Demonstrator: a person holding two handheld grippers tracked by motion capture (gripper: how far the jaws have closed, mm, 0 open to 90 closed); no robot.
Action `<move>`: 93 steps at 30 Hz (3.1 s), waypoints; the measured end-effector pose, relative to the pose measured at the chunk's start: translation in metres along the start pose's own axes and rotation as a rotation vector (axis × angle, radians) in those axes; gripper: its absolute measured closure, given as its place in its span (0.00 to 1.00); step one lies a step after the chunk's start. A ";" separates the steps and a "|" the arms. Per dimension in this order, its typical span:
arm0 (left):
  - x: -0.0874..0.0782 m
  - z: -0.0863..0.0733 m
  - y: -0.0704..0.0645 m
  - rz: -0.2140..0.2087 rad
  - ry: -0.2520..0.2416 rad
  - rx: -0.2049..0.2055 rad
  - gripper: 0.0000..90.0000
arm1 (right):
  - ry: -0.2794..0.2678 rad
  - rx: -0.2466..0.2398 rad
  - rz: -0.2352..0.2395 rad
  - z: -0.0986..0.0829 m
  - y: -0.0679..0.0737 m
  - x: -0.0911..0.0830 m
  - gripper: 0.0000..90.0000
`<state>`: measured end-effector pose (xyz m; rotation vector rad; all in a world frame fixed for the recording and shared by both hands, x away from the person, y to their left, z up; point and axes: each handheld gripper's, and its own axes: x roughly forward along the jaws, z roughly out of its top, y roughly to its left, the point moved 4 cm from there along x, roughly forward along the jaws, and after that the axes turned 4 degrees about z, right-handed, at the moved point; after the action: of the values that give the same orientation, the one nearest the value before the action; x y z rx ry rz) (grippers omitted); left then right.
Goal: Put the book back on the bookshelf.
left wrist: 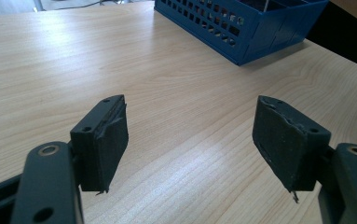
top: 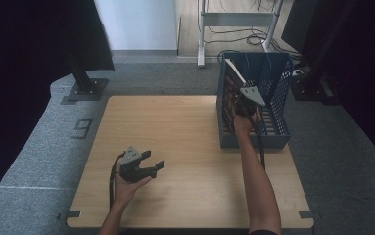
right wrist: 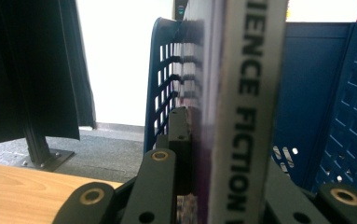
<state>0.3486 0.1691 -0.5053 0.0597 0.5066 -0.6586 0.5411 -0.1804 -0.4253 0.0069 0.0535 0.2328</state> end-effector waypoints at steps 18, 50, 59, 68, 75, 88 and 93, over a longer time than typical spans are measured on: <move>-0.001 0.003 -0.009 -0.007 -0.002 0.024 0.30 | 0.120 0.019 0.003 -0.006 0.002 -0.022 0.88; -0.002 0.000 0.000 0.000 -0.007 0.003 0.30 | 0.033 0.035 -0.099 0.002 0.001 0.013 0.91; -0.002 0.000 0.000 0.005 -0.008 0.003 0.30 | 0.040 0.002 -0.053 -0.009 0.012 0.018 0.90; -0.001 0.000 -0.006 -0.002 0.001 0.019 0.30 | 0.059 -0.039 0.057 -0.010 0.024 0.009 0.77; 0.002 -0.001 -0.007 -0.003 0.010 0.022 0.30 | 0.078 -0.042 0.094 -0.012 0.020 0.006 0.73; 0.001 -0.002 -0.007 -0.003 0.009 0.022 0.30 | 0.133 -0.072 0.141 -0.017 0.026 0.006 0.57; 0.001 -0.001 -0.007 -0.003 0.008 0.022 0.30 | 0.140 -0.077 0.137 -0.017 0.027 0.004 0.51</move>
<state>0.3447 0.1628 -0.5064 0.0826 0.5072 -0.6677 0.5376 -0.1533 -0.4419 -0.0830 0.1840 0.3723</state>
